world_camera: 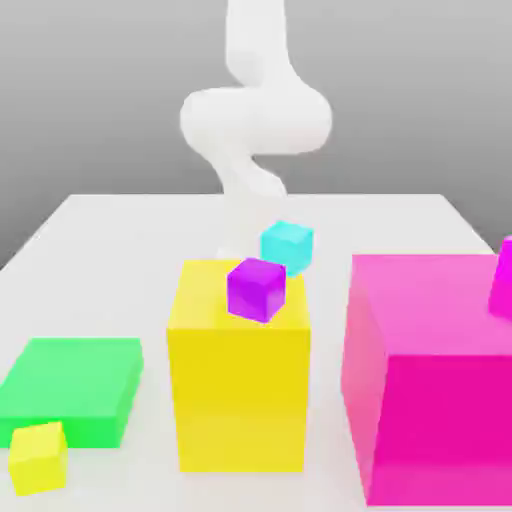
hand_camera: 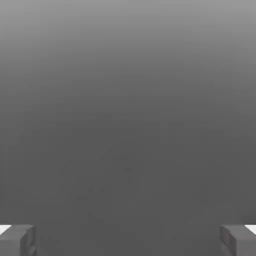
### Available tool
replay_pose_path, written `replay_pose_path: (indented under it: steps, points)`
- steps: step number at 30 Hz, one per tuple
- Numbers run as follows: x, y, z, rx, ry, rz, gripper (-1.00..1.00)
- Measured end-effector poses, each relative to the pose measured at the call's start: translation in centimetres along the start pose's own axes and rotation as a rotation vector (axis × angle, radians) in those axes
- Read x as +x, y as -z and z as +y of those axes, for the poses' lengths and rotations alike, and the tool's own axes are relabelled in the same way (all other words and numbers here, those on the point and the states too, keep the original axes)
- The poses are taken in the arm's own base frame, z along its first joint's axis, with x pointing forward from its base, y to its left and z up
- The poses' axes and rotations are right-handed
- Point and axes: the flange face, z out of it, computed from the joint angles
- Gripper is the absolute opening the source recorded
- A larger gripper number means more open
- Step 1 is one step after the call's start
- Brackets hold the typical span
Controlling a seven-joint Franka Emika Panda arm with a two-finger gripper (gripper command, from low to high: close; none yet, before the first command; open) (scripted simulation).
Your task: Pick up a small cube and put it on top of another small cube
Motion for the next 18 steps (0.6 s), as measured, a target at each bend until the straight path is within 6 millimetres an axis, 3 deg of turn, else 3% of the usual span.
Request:
replay_pose_path:
  steps: [9,14,18]
  points:
    - [3.5,-16.2,7.6,-0.141,0.080,-0.189,0.00]
    - [3.6,-24.0,13.7,-0.216,0.118,-0.287,0.00]
    - [3.1,-29.4,19.8,-0.281,0.140,-0.361,0.00]
